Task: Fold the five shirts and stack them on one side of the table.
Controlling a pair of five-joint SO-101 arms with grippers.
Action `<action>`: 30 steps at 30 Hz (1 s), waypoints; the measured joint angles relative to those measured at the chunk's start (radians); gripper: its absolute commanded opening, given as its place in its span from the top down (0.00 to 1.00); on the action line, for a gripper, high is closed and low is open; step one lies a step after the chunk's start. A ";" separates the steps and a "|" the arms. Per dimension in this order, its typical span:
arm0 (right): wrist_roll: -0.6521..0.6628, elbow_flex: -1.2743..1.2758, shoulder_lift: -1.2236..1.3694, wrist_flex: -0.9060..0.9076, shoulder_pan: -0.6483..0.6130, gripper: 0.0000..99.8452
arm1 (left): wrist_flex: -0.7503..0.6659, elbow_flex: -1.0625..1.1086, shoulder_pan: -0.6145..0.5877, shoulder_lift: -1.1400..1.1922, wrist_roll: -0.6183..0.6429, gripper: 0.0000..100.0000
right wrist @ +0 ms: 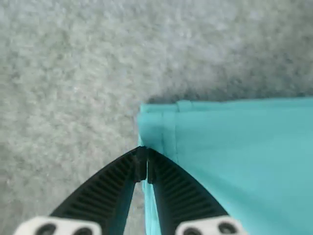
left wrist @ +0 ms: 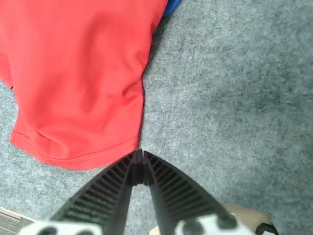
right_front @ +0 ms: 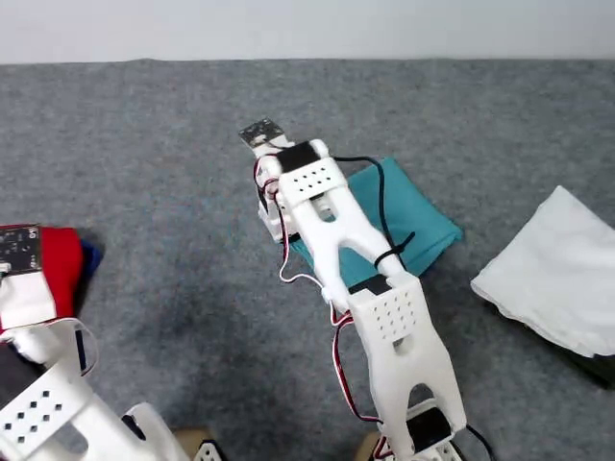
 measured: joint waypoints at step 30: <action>-0.072 0.572 -0.278 0.180 0.164 0.99 | 0.000 0.005 0.000 0.000 0.000 1.00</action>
